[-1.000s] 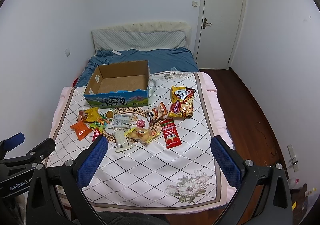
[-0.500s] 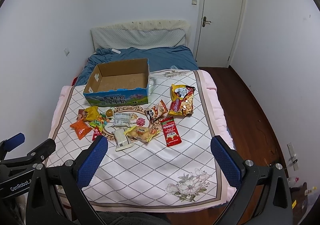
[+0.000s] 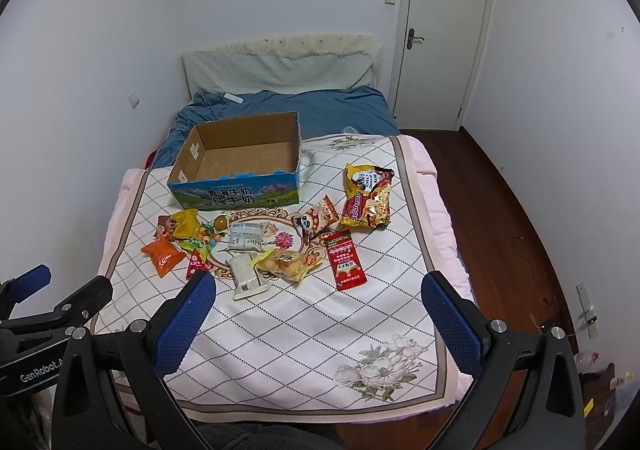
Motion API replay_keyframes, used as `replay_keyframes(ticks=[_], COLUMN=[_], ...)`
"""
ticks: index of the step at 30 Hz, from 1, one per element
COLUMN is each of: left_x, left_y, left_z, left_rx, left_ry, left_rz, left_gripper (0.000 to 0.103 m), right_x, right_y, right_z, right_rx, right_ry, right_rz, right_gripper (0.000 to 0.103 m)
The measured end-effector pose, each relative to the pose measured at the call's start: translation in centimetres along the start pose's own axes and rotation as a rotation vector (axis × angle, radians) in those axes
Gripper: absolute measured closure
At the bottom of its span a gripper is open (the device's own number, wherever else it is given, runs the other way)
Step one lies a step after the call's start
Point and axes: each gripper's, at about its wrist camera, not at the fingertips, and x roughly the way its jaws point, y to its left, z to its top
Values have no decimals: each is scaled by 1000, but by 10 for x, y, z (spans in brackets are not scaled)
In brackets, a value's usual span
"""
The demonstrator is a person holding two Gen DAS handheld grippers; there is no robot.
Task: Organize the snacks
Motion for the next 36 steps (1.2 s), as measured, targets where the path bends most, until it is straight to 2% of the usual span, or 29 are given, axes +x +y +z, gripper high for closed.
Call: replay_keyframes(ticks=[7,14,16,21,27,31,36], left_x=[18,88,116,182,244,279,323], left_y=[5,32,40,53,41,30,11], left_z=[7,24,28,32,43,51,51], left_rx=[-11,-51,-55,-90,-127,-191,-265], left_ry=[-2,63,110,244,380,451,547], left_rz=[23,61,69,30,-24,-55,-34], left_gripper=[0,0,0,0,0,0,0], right_x=[20,89,119,182,266,317,380], right_y=[-2,-12,-14,-25,-58,-85,-102], right_z=[4,11,13,15,27,49,88], right_rx=[31,113,136,192,302,370,330], right_ry=[26,124,168,265,385,423,449], right_rz=[14,33,16,-11,-42,-36,-42], right_gripper=[0,0,0,0,0,0,0])
